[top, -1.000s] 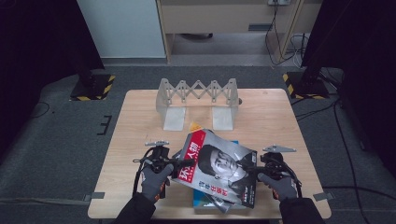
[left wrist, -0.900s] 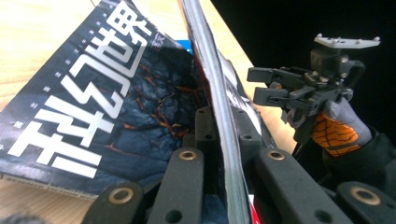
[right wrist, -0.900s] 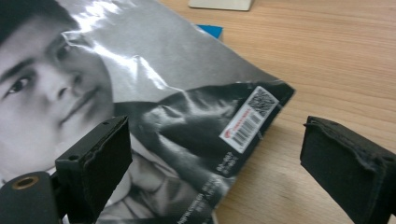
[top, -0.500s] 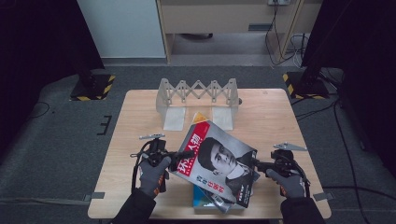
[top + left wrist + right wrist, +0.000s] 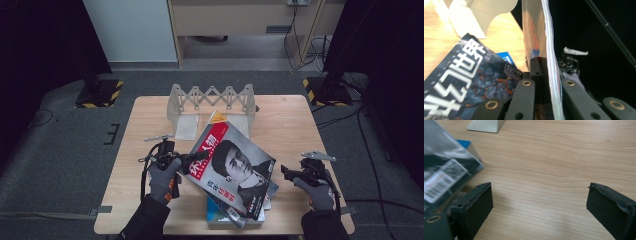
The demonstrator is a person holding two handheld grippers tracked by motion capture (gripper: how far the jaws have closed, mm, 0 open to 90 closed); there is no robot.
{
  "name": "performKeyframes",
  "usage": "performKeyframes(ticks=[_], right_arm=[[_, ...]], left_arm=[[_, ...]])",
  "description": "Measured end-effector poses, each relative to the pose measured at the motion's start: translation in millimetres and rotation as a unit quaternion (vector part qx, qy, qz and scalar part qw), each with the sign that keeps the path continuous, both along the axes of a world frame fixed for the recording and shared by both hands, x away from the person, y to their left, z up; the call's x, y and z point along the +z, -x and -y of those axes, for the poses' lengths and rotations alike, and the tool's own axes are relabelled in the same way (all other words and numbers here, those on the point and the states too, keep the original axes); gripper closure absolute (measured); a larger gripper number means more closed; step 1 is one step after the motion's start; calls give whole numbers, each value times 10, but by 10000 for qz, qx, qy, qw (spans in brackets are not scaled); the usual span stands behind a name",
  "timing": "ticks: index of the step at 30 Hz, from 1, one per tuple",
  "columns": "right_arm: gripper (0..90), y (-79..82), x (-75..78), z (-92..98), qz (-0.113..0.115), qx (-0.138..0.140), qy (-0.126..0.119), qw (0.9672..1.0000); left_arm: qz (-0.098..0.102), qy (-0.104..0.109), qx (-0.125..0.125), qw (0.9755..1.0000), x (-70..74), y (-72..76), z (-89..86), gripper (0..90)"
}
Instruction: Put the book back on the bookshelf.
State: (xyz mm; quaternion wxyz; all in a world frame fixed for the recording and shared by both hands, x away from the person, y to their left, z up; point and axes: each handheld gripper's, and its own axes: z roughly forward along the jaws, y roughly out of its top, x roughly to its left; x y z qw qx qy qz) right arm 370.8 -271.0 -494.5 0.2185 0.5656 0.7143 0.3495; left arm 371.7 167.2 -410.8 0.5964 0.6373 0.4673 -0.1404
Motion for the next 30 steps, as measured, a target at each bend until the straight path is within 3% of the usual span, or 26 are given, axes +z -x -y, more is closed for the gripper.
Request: performKeyframes(ticks=[11,24,30], right_arm=[[69,-37,-53,83,-39,-124,188,9997],[64,-93,-146,132,-152,-157,404,9989],[62,-111,-199,157,6,-60,561,9984]], left_arm=[[246,192,102,9995,236,-35,-13,856],[454,491,536,9963,505,-125,-269,853],[565,415,749,9947,567,-141,-406,852]])
